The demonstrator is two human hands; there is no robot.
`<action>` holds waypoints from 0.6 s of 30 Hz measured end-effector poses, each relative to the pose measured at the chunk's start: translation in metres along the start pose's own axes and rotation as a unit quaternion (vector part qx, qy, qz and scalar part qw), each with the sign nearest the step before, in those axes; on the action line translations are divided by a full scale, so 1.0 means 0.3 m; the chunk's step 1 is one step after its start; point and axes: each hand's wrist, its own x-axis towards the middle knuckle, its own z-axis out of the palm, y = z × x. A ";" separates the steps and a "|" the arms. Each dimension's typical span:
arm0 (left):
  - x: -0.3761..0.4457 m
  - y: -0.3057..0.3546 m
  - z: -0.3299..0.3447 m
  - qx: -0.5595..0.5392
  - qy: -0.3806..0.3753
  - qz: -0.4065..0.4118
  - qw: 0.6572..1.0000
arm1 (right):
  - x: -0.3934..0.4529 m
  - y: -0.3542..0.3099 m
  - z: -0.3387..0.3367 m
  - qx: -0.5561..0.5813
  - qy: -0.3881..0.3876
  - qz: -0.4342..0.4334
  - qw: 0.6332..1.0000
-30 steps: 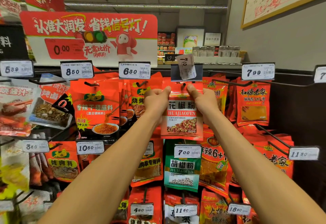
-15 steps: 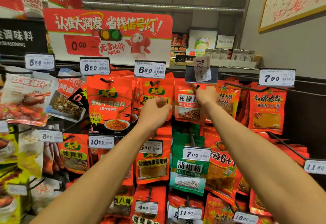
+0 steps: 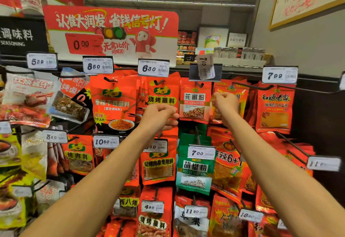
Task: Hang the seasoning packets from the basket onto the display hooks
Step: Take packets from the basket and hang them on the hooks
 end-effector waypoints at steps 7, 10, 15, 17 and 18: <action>-0.084 -0.044 0.022 -0.050 -0.009 -0.025 0.998 | -0.390 0.069 -0.265 0.152 -0.144 -0.003 0.978; -0.170 -0.131 0.046 -0.049 -0.017 -0.044 0.998 | -0.542 0.175 -0.324 0.176 -0.187 0.031 0.966; -0.369 -0.439 0.078 -0.054 -0.004 -0.154 0.987 | -0.752 0.517 -0.323 0.151 -0.245 0.164 0.944; -0.465 -0.597 0.090 -0.053 0.013 -0.230 0.972 | -0.839 0.668 -0.309 0.127 -0.257 0.235 0.929; -0.516 -0.678 0.097 -0.054 0.020 -0.271 0.961 | -0.884 0.740 -0.300 0.115 -0.260 0.270 0.920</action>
